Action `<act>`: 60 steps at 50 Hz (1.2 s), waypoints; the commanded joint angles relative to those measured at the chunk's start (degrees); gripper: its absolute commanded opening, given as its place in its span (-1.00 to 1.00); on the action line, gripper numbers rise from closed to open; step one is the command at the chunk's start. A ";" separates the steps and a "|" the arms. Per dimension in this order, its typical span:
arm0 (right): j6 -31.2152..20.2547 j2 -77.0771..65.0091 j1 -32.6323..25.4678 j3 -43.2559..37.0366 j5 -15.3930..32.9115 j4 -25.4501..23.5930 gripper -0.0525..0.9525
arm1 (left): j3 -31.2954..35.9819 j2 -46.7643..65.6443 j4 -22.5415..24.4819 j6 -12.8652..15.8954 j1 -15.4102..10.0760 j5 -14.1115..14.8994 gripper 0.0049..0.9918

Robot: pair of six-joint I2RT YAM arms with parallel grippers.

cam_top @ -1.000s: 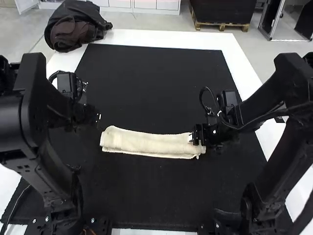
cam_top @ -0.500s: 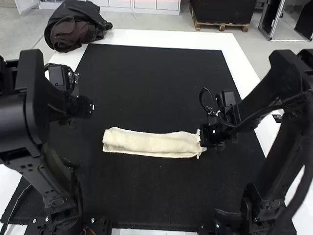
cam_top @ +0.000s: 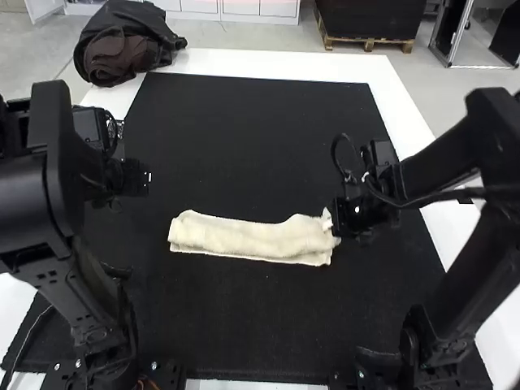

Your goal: Fold the towel.

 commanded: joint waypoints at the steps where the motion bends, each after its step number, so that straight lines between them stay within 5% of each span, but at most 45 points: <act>1: 0.79 -3.10 0.36 2.64 -3.10 -1.56 -0.94 | 1.77 -0.99 0.02 -0.36 0.50 1.00 0.94; 18: 2.64 -4.59 2.20 5.80 -7.05 -4.38 -0.94 | 1.41 -0.99 -0.33 -0.36 0.50 1.00 0.94; 42: 8.09 -0.99 18.11 12.13 -7.49 -4.38 -0.94 | 1.06 -0.73 -0.06 -0.36 0.32 0.82 0.94; 60: 11.43 6.66 25.76 17.93 -7.23 0.28 -0.94 | 0.18 -0.73 0.02 -0.27 0.32 0.82 0.94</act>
